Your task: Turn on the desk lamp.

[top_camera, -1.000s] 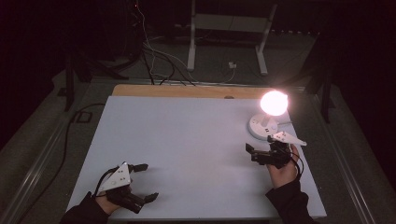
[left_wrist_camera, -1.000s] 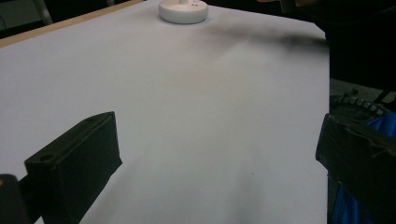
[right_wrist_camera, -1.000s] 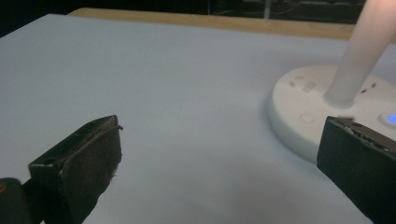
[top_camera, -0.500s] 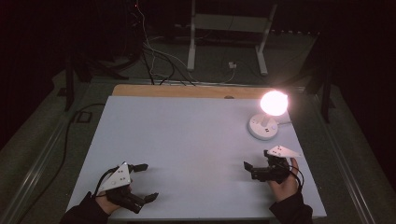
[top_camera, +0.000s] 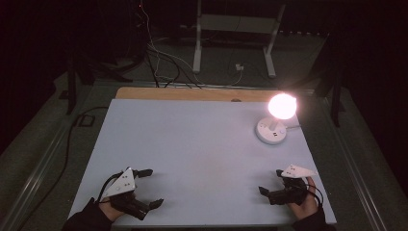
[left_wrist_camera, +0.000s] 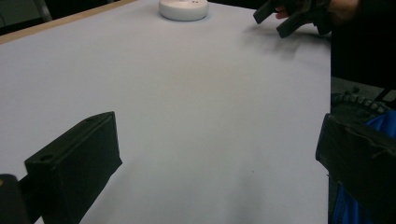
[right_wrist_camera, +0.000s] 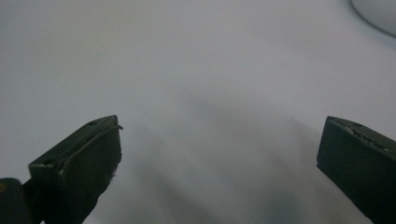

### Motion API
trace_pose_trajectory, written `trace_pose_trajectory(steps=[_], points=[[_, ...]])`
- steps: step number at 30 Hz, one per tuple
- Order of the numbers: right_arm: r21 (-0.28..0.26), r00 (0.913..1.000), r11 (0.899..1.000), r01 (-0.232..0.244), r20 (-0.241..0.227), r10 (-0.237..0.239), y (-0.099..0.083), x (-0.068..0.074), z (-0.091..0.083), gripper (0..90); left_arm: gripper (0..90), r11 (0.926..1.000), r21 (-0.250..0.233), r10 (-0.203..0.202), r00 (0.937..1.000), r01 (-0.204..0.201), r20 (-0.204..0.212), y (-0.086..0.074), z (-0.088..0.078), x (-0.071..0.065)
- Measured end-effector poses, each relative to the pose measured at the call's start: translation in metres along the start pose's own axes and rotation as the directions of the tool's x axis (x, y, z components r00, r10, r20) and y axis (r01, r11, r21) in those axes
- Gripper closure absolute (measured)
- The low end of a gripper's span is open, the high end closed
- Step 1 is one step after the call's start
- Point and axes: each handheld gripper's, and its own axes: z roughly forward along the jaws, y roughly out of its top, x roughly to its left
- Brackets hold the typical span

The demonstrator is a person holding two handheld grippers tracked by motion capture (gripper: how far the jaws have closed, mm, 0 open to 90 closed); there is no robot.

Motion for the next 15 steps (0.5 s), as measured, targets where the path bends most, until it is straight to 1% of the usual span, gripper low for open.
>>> trace_pose_trajectory(steps=[2, 5, 6, 13, 15], points=[[0.006, 1.0000, 1.000, 0.000, 0.003, 0.000, -0.0020, -0.0011, -0.0006, 0.0, 0.3, 1.0000, 0.002, -0.001, 1.0000, 0.001, 0.001, -0.0001, 0.0003, 0.0001], [0.019, 0.9999, 1.000, -0.007, -0.010, 0.007, -0.0049, -0.0050, -0.0001, 0.0, 0.3, 1.0000, 0.003, 0.002, 1.0000, -0.002, 0.001, 0.0000, 0.0005, 0.0000], [0.021, 0.9999, 1.000, 0.003, -0.012, -0.003, -0.0048, -0.0058, 0.0007, 0.0, 0.3, 1.0000, 0.003, 0.002, 1.0000, -0.002, 0.002, 0.0000, 0.0006, 0.0001], [0.018, 0.9991, 0.999, 0.034, -0.024, -0.034, -0.0014, -0.0023, 0.0039, 0.0, 0.3, 1.0000, 0.005, 0.000, 1.0000, 0.000, 0.001, 0.0000, 0.0011, 0.0006], [0.019, 0.9992, 0.999, 0.034, -0.023, -0.034, -0.0012, -0.0020, 0.0039, 0.0, 0.3, 1.0000, 0.007, 0.003, 1.0000, -0.003, 0.002, 0.0001, 0.0012, 0.0005]])
